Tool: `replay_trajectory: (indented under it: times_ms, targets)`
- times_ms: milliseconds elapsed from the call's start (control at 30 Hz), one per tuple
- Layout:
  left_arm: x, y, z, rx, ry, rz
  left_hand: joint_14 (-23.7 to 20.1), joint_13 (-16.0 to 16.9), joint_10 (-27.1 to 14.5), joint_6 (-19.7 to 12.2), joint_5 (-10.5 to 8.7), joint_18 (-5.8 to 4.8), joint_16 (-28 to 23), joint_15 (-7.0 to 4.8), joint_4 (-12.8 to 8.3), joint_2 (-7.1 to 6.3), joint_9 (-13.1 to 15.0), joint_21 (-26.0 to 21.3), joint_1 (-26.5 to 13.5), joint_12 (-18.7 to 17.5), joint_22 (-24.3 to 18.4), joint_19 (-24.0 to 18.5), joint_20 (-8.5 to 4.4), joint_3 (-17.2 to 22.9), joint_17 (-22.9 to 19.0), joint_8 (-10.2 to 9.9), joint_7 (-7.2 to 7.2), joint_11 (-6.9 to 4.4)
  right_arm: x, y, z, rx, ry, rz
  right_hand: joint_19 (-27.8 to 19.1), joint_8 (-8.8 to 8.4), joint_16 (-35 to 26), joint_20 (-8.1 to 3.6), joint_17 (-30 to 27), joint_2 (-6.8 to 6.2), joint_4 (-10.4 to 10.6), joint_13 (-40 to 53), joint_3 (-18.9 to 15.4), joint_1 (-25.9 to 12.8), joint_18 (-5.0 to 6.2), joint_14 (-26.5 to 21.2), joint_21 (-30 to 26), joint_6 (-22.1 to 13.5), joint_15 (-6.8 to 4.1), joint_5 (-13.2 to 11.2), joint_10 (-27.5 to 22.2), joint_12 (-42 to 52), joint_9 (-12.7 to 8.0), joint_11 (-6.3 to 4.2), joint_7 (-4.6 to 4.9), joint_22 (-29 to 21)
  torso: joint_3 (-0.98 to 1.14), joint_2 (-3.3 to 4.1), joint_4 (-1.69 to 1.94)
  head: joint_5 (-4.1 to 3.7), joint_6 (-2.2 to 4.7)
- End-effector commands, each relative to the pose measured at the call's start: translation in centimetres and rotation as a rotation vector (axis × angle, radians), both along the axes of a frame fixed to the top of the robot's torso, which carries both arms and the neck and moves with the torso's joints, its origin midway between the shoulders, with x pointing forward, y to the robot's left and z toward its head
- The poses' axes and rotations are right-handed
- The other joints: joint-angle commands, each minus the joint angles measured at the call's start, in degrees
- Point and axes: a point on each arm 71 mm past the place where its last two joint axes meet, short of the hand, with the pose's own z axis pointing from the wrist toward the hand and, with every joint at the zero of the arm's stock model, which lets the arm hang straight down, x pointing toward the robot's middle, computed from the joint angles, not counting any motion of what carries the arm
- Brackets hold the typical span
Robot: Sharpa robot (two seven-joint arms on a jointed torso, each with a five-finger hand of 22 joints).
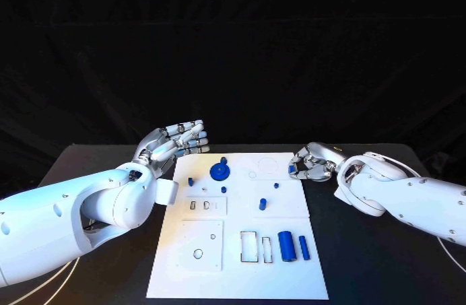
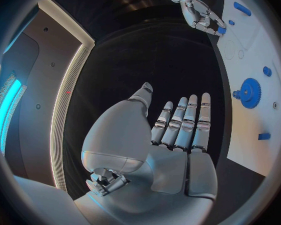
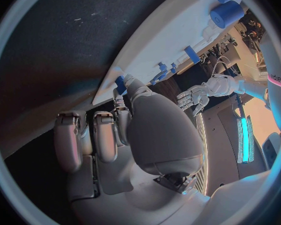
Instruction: Assemble the parts on the task board
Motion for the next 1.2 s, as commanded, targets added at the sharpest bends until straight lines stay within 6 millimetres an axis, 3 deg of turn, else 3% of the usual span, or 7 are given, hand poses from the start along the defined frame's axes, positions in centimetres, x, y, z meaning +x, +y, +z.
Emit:
replay_trajectory:
  times_ms: [33,300,433,700,900,1033,1200]
  targets:
    - [-0.1,-0.2,0.1,-0.009,-0.009,-0.019,0.03,0.0,0.01,-0.02,0.16,-0.38,-0.06,-0.04,-0.31,0.04,0.0,-0.14,0.45,-0.2,-0.07,-0.44,-0.01,0.11,0.04,-0.27,6.16,-0.22,0.1,0.0,0.0,0.01,-0.009,-0.016,4.03,0.49,0.18,-0.27,11.34,1.26,0.08,6.01,0.6,0.25,-0.87,5.22,0.28,0.85,-0.49,-0.36,0.12,0.32,0.33,-0.34,-0.17,12.87,-0.02,0.02,-0.02,-0.02,-0.13]
    - [0.0,-0.1,0.1,-0.007,-0.009,-0.016,0.03,0.0,0.01,-0.02,0.16,-0.38,-0.06,-0.04,-0.31,0.04,0.0,-0.14,0.45,-0.2,-0.07,-0.44,-0.01,0.11,0.04,-0.27,6.16,-0.22,0.1,0.2,0.3,0.044,-0.035,-0.038,4.38,0.69,0.25,-0.47,11.46,1.64,-0.02,6.24,1.12,0.29,-1.01,5.24,0.77,1.23,-0.69,0.14,0.39,0.58,0.43,-0.51,-0.35,13.26,-0.03,-0.03,-0.02,-0.13,-0.16]
    - [0.0,0.0,0.1,-0.007,-0.009,-0.014,0.03,0.0,0.01,-0.02,0.16,-0.38,-0.06,-0.04,-0.31,0.04,0.0,-0.14,0.45,-0.2,-0.07,-0.44,-0.01,0.11,0.04,-0.27,6.16,-0.22,-0.3,0.6,0.7,0.067,-0.056,-0.038,4.74,0.83,0.33,-0.62,11.6,1.68,-0.1,6.41,1.57,0.07,-1.15,5.28,1.27,1.47,-0.78,1.6,0.6,0.75,0.54,-0.64,-0.44,13.66,0.0,-0.05,0.02,-0.04,-0.21]
    - [0.2,0.5,0.0,-0.005,-0.006,-0.003,0.01,-0.01,-0.06,-0.14,0.18,-0.39,-0.07,-0.03,-0.44,0.32,-0.01,-0.12,0.57,-0.21,-0.1,-0.42,-0.01,0.29,0.03,-0.29,6.17,-0.2,-1.8,2.6,2.1,0.096,-0.058,-0.002,5.44,0.94,0.46,-0.76,11.82,1.24,0.58,6.83,2.0,-1.71,-1.43,5.34,2.24,1.68,-0.85,5.44,1.06,1.16,0.68,-0.76,-0.55,14.43,-0.19,-0.45,-0.16,0.28,-0.3]
    - [0.6,0.9,-0.5,-0.002,0.01,0.0,0.03,-0.05,-0.54,-0.47,0.15,-0.4,-0.06,-0.03,-0.41,0.23,-0.04,-0.11,0.34,-0.27,-0.13,-0.42,-0.01,0.14,0.04,-0.35,6.17,-0.18,-3.3,6.3,2.8,0.096,-0.052,0.075,5.93,1.02,0.54,-0.77,11.96,1.37,0.65,7.03,2.2,-1.87,-1.62,5.37,2.93,1.81,-0.86,5.76,1.25,1.37,0.73,-0.8,-0.59,14.93,-0.67,-1.44,-0.01,0.95,-0.74]
    - [0.8,1.0,-0.8,-0.001,0.018,-0.002,0.05,-0.04,-0.39,-0.35,0.15,-0.4,-0.05,-0.03,-0.38,0.2,-0.03,-0.11,0.25,-0.26,-0.14,-0.43,-0.01,0.08,0.04,-0.34,6.18,-0.18,-3.7,8.6,2.4,0.093,-0.032,0.125,6.05,1.05,0.58,-0.77,12.02,1.32,0.69,7.11,2.2,-1.99,-1.67,5.39,3.1,1.86,-0.86,5.81,1.32,1.46,0.75,-0.8,-0.6,15.06,-0.86,-1.92,-0.01,1.76,-1.05]
    - [1.1,1.2,-1.2,0.002,0.024,0.001,0.31,0.03,0.16,0.22,0.15,-0.39,0.07,-0.09,-0.34,0.22,0.03,-0.08,0.09,-0.16,-0.15,-0.4,-0.02,0.0,0.09,-0.24,6.16,-0.22,-4.4,12.2,1.4,0.065,-0.025,0.202,6.08,1.08,0.69,-0.77,12.19,1.19,0.76,7.2,2.19,-2.22,-1.68,5.43,3.14,1.9,-0.86,5.87,1.41,1.56,0.77,-0.81,-0.61,15.09,-1.14,-2.53,0.02,2.86,-2.34]
